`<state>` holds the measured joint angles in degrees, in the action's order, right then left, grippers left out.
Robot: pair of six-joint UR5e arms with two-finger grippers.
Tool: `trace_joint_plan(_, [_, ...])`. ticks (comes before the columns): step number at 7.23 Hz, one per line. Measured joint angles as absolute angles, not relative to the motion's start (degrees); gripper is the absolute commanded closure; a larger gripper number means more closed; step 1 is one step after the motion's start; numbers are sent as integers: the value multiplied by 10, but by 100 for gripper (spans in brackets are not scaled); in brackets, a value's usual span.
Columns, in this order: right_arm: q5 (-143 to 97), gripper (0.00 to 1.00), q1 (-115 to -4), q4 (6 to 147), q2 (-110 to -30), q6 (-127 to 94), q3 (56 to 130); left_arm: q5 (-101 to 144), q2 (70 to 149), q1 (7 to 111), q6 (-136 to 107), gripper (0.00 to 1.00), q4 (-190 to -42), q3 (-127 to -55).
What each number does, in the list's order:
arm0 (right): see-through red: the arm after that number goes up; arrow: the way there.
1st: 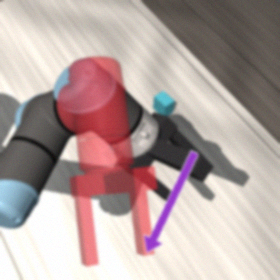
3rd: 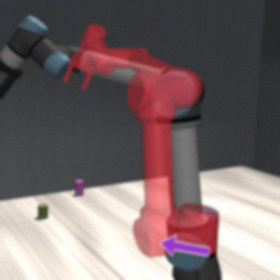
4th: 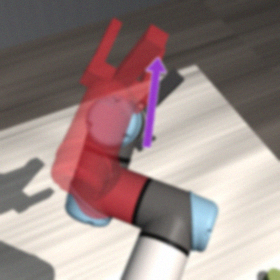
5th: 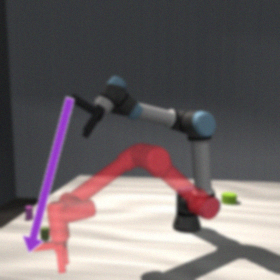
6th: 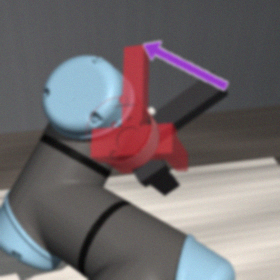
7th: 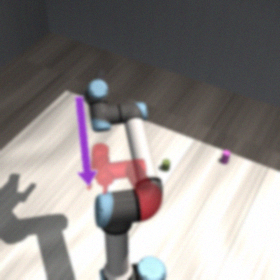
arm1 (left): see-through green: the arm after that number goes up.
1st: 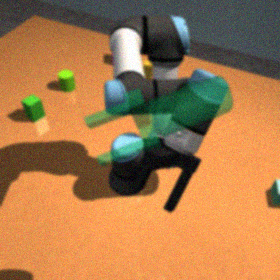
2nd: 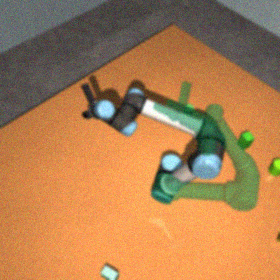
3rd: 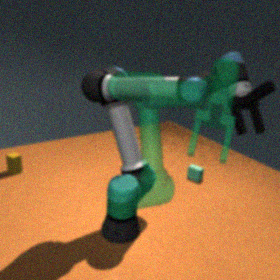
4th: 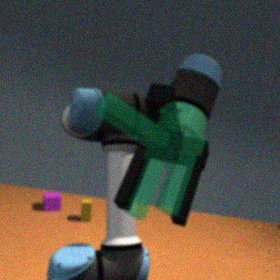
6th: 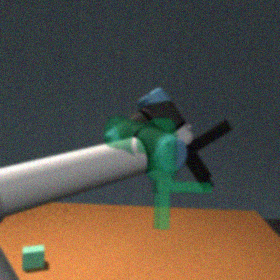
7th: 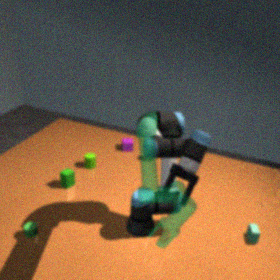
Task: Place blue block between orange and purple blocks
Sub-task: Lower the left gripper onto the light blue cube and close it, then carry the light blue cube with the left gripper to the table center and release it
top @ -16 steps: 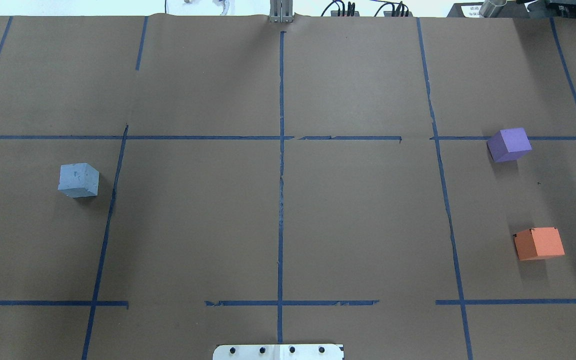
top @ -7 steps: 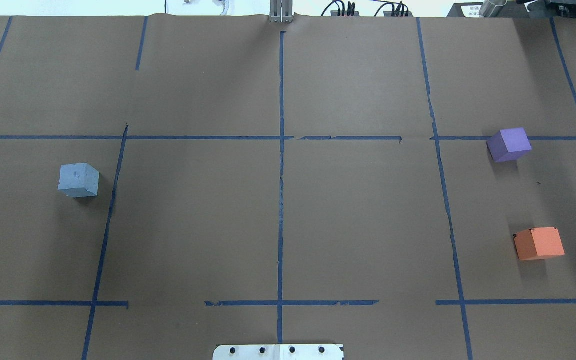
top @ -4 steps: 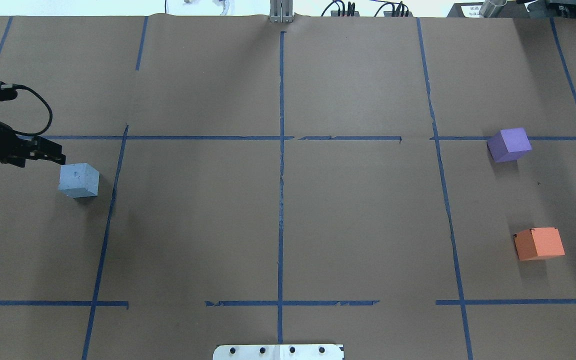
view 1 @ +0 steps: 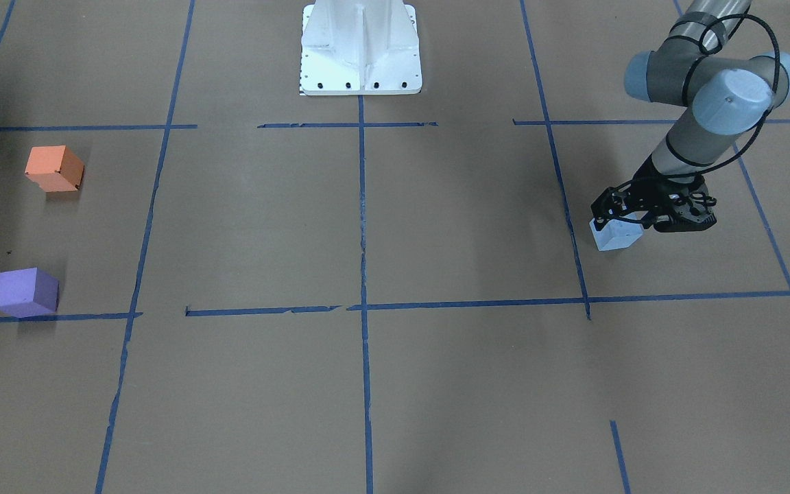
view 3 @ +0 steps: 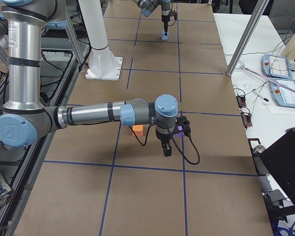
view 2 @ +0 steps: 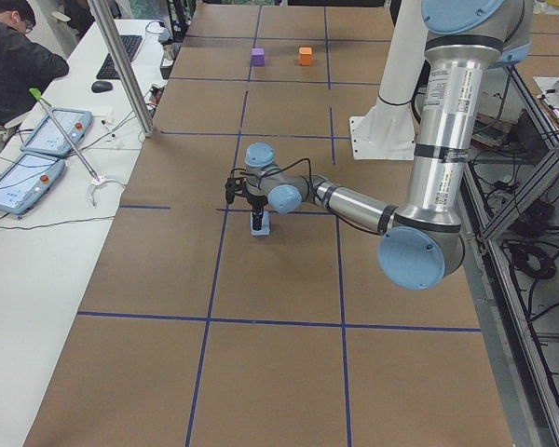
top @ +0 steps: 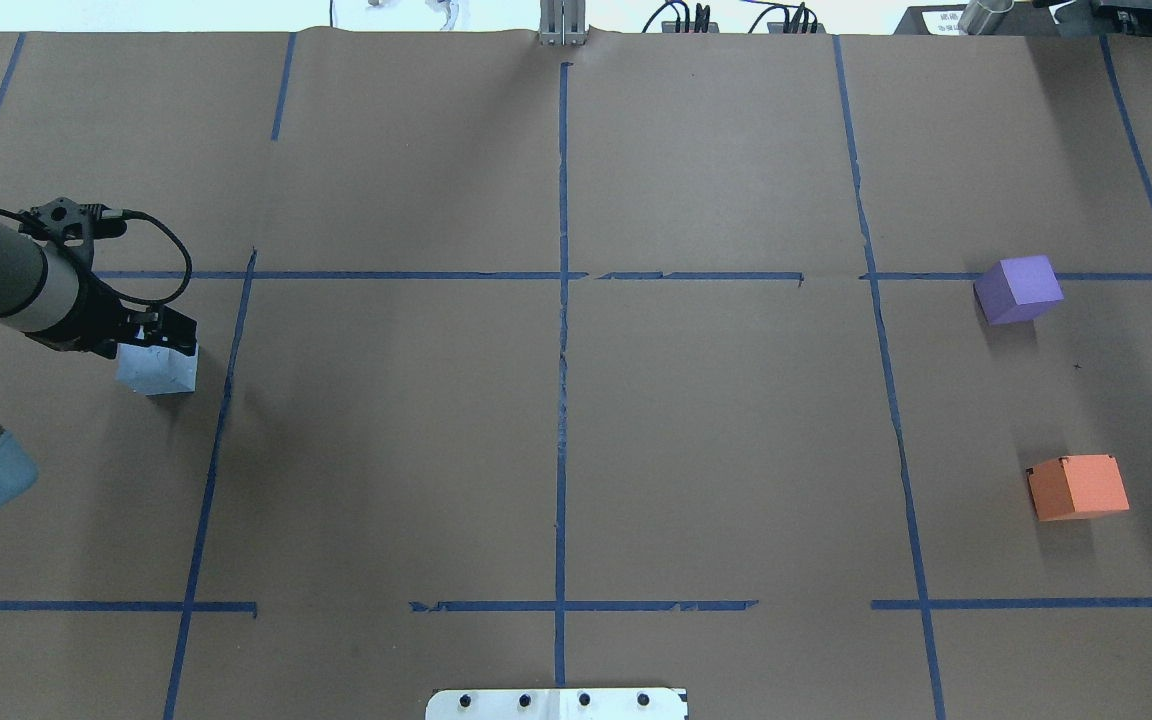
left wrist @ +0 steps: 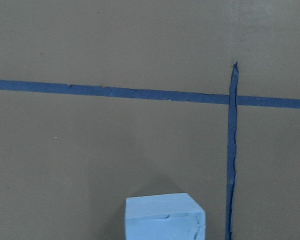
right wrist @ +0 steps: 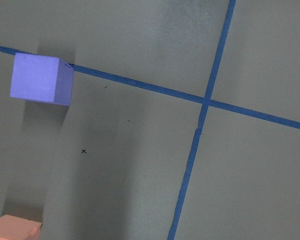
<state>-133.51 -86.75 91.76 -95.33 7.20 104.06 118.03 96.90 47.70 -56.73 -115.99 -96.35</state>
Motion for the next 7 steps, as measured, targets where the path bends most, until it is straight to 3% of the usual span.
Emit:
trace_joint_plan(1, [-1335, 0, -867, 918, -953, 72, 1040, 1167, 976, 467, -568, 9, -1159, -948])
trace_joint_plan(2, [-1335, 0, -867, 918, -954, 72, 1040, 1159, 982, 461, -568, 74, -1159, -937])
trace_joint_plan(3, [-1335, 0, -867, 918, -954, 72, 1040, 1157, 984, 459, -567, 82, -1159, -933])
trace_joint_plan(7, [-1335, 0, -867, 918, -956, 72, 1041, 1166, 1025, 461, -563, 80, -1086, -966])
